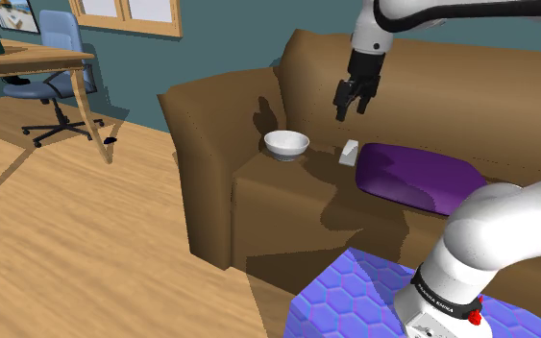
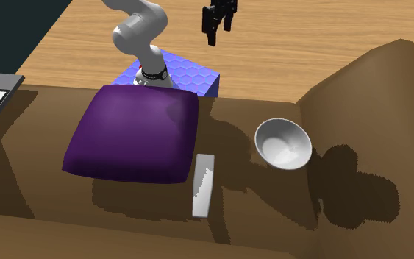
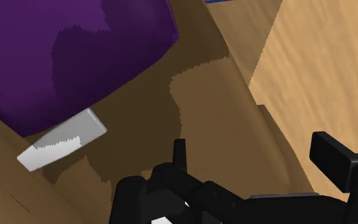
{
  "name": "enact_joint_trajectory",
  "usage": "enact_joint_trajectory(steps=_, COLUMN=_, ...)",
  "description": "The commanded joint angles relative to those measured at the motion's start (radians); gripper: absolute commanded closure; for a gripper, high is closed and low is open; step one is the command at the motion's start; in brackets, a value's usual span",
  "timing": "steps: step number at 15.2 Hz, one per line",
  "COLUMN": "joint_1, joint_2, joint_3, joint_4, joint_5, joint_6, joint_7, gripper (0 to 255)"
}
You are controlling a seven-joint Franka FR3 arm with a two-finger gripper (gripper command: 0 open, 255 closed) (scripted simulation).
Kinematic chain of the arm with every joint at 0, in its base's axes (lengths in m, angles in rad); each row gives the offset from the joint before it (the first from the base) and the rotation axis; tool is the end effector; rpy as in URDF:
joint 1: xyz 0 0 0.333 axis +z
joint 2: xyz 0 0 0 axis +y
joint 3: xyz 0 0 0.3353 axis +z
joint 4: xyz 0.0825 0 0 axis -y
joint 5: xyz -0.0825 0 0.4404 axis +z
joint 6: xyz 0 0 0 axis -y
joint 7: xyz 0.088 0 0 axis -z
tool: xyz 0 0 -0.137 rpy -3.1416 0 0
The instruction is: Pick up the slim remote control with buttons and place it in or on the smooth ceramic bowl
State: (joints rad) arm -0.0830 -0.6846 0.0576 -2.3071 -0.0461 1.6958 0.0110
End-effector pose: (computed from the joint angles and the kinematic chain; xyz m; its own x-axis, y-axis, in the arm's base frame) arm 0.3938 -0.0121 0.5742 0.9965 -0.0408 0.0729 -0.0468 -0.9956 0.0816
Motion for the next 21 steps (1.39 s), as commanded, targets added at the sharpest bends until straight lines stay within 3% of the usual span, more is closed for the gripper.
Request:
enact_joint_trajectory(steps=1, joint_1=-0.028, joint_2=0.052, joint_3=-0.007, joint_4=-0.008, joint_5=-0.009, joint_6=0.062, joint_7=0.037, gripper=0)
enact_joint_trajectory(steps=11, joint_1=-0.152, joint_2=0.329, joint_3=-0.052, joint_4=0.046, joint_5=-0.049, joint_6=0.290, joint_7=0.220, gripper=0)
enact_joint_trajectory(steps=21, joint_1=-0.254, joint_2=0.603, joint_3=-0.124, joint_4=0.161, joint_5=-0.070, joint_6=0.455, joint_7=0.388, gripper=0)
